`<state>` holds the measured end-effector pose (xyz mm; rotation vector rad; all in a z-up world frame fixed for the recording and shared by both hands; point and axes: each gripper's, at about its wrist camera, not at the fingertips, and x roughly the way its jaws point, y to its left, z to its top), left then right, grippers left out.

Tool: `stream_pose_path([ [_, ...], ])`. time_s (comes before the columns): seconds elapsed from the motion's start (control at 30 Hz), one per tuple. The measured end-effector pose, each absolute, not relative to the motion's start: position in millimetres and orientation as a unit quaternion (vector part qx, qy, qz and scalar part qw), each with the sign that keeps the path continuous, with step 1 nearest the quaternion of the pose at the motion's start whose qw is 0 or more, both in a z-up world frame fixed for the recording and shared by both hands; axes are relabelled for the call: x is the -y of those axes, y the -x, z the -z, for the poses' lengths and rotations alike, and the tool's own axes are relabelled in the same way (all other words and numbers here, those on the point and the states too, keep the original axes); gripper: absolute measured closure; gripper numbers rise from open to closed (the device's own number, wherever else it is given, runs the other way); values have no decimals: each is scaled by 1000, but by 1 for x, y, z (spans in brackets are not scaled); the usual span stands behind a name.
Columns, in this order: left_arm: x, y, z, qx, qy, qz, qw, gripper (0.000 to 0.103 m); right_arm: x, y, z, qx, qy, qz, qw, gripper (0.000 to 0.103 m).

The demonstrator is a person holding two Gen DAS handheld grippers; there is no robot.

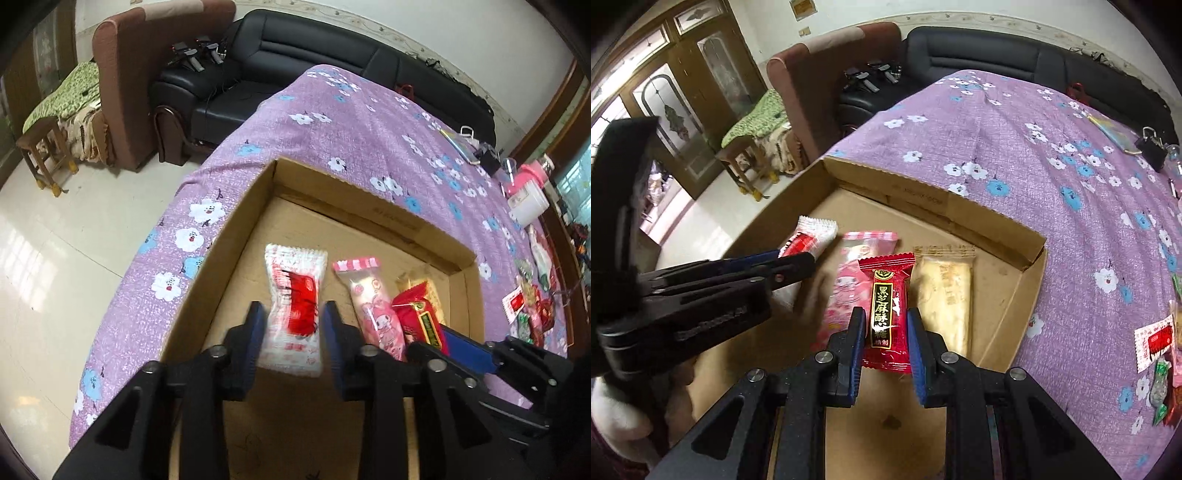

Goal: Organize snacks
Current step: 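Carry both packets into the cardboard box and release them, then move both tools back over the remaining snacks on the table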

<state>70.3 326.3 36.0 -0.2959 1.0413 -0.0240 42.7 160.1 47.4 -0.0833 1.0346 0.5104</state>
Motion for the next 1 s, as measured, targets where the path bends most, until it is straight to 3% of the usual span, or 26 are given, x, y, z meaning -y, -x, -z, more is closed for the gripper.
stream_pose_path([
  [0.07,-328,-68,-39,-493,155,18,856,60,-162,-42,-46,-484,54,-235,841,78],
  [0.13,-329,-63,-45,-485,162,16,859,45,-162,-41,-47,-476,57,-231,847,77],
  [0.2,-330,-53,-56,-471,160,8,868,38,-161,-38,-50,-469,58,-232,850,77],
  [0.33,-329,-35,-74,-453,161,-3,877,33,-158,-25,-64,-444,74,-232,862,76],
  [0.53,-310,-1,-93,-425,147,-17,893,27,-127,1,-84,-412,60,-232,879,57],
  [1.0,-246,-14,-70,-407,109,-61,905,23,74,50,-93,-389,-5,-98,916,56],
])
